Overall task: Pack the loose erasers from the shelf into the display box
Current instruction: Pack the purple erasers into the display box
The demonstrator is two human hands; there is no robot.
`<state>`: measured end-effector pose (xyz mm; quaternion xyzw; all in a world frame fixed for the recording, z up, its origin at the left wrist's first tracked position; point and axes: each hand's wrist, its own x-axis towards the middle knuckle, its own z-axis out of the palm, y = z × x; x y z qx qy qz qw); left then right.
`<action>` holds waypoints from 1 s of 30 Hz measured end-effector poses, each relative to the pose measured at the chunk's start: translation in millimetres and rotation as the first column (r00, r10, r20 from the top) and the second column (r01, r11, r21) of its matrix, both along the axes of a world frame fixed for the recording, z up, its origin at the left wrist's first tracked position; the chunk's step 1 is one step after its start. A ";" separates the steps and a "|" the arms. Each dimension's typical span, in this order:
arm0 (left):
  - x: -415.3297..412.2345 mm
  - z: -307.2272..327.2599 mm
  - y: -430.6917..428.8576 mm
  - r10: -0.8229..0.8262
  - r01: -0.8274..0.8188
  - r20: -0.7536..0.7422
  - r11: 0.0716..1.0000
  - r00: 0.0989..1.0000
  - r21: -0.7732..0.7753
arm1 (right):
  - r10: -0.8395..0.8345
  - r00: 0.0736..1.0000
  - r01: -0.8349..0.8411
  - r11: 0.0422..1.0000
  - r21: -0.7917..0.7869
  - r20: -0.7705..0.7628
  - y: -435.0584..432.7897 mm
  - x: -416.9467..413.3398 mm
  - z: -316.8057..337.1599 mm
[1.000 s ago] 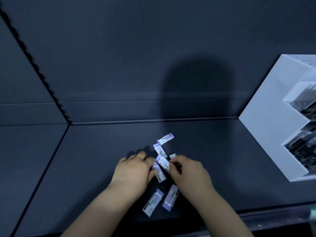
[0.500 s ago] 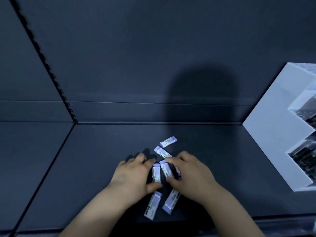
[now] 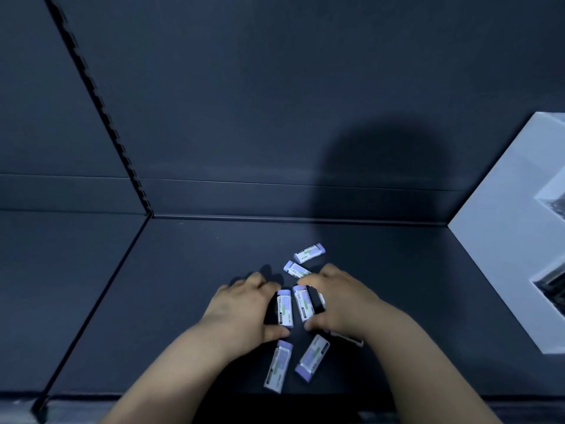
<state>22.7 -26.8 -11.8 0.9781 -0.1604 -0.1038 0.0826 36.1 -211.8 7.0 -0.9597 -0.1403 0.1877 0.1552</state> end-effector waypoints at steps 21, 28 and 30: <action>-22.7 20.9 183.0 0.104 -0.032 0.328 0.975 0.939 -0.219 | -0.130 0.956 0.061 0.965 0.255 0.263 177.6 -33.3 12.1; -35.0 29.7 318.2 0.099 -0.041 0.316 0.982 0.944 -0.184 | -0.179 0.960 0.091 0.926 0.367 0.214 307.1 -51.9 17.3; -40.4 28.4 342.2 0.135 -0.082 0.290 0.979 0.947 -0.187 | -0.159 0.969 0.081 0.927 0.365 0.189 332.1 -56.3 17.5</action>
